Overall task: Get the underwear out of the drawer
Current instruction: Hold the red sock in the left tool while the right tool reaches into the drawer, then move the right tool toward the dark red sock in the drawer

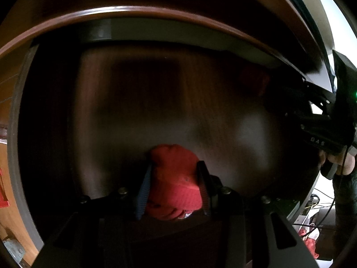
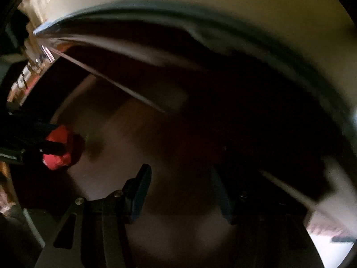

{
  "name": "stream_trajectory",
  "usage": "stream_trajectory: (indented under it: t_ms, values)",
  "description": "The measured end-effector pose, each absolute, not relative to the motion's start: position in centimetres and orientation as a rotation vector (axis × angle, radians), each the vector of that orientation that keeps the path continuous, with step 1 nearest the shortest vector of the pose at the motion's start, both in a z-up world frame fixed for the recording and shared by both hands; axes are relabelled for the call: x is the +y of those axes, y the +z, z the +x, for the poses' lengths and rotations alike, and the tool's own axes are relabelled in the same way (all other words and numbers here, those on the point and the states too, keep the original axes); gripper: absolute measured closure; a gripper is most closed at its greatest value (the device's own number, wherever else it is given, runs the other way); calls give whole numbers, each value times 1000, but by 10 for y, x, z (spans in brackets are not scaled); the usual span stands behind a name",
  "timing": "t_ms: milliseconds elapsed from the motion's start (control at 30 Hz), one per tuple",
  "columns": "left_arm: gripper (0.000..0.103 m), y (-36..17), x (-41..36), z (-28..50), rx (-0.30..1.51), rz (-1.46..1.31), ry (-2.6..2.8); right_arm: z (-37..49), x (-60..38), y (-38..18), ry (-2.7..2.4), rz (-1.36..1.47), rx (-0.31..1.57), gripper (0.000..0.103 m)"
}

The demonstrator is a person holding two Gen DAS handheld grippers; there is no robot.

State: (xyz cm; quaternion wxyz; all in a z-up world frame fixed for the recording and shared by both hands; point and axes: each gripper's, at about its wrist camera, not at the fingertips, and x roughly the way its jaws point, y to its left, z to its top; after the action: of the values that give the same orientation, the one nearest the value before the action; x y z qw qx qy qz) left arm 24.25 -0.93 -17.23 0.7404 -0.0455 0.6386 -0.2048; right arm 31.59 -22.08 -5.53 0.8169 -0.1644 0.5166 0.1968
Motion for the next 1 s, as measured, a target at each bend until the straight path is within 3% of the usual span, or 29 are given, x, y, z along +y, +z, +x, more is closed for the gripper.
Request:
stream_trajectory:
  t_ms: [233, 367, 433, 533, 600, 933, 1000]
  values:
    - [64, -171, -10, 248, 1399, -85, -388, 321, -209, -72, 433, -456, 1137, 48]
    - [61, -166, -15, 251, 1377, -57, -385, 321, -208, -78, 438, -504, 1081, 76]
    - [61, -169, -14, 250, 1388, -56, -388, 320, -209, -81, 439, -535, 1053, 85]
    - [61, -172, -8, 252, 1398, -94, -392, 318, -212, -84, 466, -553, 1054, 88]
    - [61, -172, -8, 254, 1398, -109, -397, 317, -214, -85, 483, -558, 1066, 98]
    - [61, -173, -4, 245, 1399, -112, -405, 285, -230, -113, 654, -506, 1297, 100]
    - [61, -174, -8, 244, 1399, -115, -408, 274, -235, -110, 657, -503, 1270, 100]
